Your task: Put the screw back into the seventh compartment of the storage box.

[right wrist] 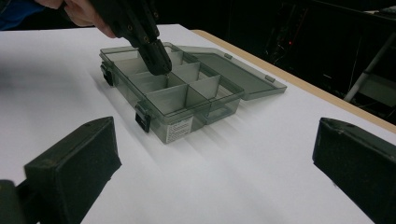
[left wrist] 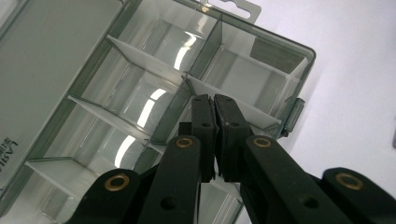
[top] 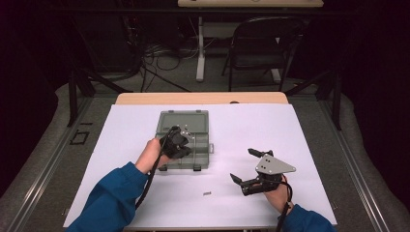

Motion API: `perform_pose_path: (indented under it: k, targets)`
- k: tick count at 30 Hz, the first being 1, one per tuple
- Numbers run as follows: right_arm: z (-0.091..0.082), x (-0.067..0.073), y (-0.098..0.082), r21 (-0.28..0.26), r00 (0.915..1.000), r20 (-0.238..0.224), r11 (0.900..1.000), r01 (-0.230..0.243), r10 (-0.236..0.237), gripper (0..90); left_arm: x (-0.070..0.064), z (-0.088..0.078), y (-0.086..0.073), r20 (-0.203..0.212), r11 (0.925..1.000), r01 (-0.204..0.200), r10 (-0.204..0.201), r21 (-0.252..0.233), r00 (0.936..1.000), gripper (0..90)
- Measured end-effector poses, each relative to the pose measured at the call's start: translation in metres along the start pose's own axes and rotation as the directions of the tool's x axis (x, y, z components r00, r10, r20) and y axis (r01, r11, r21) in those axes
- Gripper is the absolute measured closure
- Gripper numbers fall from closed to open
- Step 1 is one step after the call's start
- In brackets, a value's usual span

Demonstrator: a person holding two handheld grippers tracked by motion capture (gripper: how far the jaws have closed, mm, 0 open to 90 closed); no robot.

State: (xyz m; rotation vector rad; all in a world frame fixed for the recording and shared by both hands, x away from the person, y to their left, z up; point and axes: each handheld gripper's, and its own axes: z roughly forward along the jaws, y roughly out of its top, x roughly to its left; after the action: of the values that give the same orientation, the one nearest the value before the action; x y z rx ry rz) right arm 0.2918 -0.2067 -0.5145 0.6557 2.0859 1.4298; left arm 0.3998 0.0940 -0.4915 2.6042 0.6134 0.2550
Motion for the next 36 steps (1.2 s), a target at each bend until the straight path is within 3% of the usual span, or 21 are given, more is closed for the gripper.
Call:
perform_pose_path:
  k: [7, 13, 18, 22, 31, 36]
  targets:
    - [0.000, 0.000, 0.000, 0.000, 1.0000, -0.004, 1.000, 0.001, -0.001, 0.0, 0.001, 0.007, -0.002, 0.012, 0.9999, 0.003, -0.003, 0.011, 0.9999, 85.4]
    - [-0.001, 0.000, 0.000, 0.000, 1.0000, -0.008, 1.000, 0.001, -0.001, 0.0, 0.001, 0.000, -0.005, 0.029, 0.9995, 0.014, -0.013, -0.030, 0.9995, 61.5]
    - [0.000, 0.000, 0.000, -0.002, 1.0000, -0.004, 1.000, 0.001, -0.001, 0.0, -0.006, -0.010, -0.007, 0.001, 0.9988, 0.014, -0.014, -0.048, 0.9999, 35.2]
    - [-0.001, 0.000, 0.000, -0.002, 1.0000, -0.003, 1.000, 0.000, 0.000, 0.0, -0.012, -0.019, -0.009, 0.001, 0.9968, 0.005, -0.005, -0.080, 1.0000, 23.4]
    - [-0.001, 0.000, 0.001, -0.005, 1.0000, -0.002, 1.000, -0.006, 0.006, 0.0, -0.033, -0.032, -0.012, -0.003, 0.9904, -0.024, 0.024, -0.136, 0.9997, 11.3]
    - [-0.001, 0.000, 0.001, -0.008, 1.0000, -0.005, 1.000, -0.003, 0.003, 0.0, -0.046, -0.034, -0.012, 0.006, 0.9862, -0.045, 0.047, -0.160, 0.9989, 9.0]
